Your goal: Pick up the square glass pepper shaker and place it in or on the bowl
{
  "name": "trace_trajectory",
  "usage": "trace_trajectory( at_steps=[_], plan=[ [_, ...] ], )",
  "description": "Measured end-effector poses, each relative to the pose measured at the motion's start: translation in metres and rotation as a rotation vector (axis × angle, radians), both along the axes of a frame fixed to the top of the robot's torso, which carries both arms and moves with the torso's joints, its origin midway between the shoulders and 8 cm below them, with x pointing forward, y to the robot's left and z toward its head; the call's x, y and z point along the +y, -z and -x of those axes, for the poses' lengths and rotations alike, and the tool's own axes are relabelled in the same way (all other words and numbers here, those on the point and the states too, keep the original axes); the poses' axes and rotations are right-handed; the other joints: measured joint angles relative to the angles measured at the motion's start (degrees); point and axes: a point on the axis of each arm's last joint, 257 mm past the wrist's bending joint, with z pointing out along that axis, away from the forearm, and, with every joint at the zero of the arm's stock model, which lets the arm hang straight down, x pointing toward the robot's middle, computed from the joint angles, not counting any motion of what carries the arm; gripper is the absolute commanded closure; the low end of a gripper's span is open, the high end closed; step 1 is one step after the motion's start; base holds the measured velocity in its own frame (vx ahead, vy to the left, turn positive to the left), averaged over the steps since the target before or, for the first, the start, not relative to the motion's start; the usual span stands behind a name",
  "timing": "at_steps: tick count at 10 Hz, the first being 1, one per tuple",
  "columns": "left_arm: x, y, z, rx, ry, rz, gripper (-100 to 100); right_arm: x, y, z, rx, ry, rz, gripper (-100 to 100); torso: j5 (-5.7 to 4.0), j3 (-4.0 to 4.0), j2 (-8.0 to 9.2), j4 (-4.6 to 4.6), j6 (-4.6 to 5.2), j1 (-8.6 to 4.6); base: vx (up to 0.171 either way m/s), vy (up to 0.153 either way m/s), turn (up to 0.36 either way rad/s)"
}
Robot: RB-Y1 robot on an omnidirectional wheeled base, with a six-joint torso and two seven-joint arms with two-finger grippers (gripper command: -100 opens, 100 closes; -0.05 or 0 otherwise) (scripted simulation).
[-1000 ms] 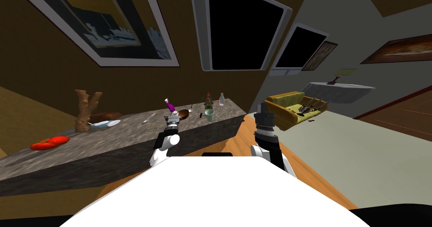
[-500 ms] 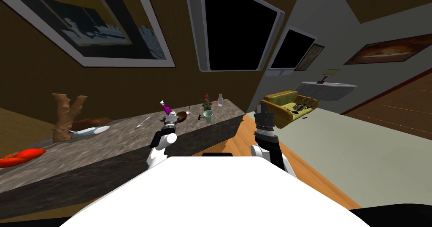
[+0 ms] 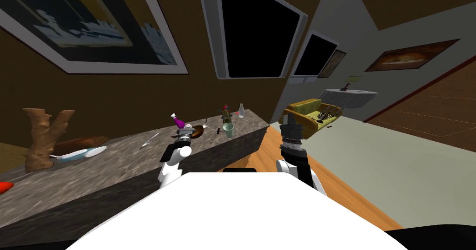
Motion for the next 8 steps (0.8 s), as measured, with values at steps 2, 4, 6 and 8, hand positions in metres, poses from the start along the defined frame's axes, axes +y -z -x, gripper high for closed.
trace_trajectory(
  at_steps=[2,4,6,8],
  plan=[
    [0.009,0.007,0.002,0.018,-0.012,0.031,100,0.0,0.0,0.0,0.0,0.0,0.0,0,0.03,0.02,0.03,0.01,0.01,0.02,0.027,0.046,-0.098],
    [0.016,0.022,0.006,0.04,-0.026,0.086,100,0.0,0.0,0.0,0.0,0.0,0.0,0,0.08,0.01,0.02,0.0,0.0,0.09,0.029,0.042,-0.045],
    [0.016,0.023,0.006,0.043,-0.026,0.091,-100,0.0,0.0,0.0,0.0,0.0,0.0,0,0.02,0.09,0.14,0.04,-0.02,-0.11,0.002,0.003,0.0],
    [0.016,0.023,0.006,0.043,-0.026,0.091,-100,0.0,0.0,0.0,0.0,0.0,0.0,0,0.01,0.11,0.18,0.05,-0.02,-0.15,0.0,0.0,0.0]
  ],
)
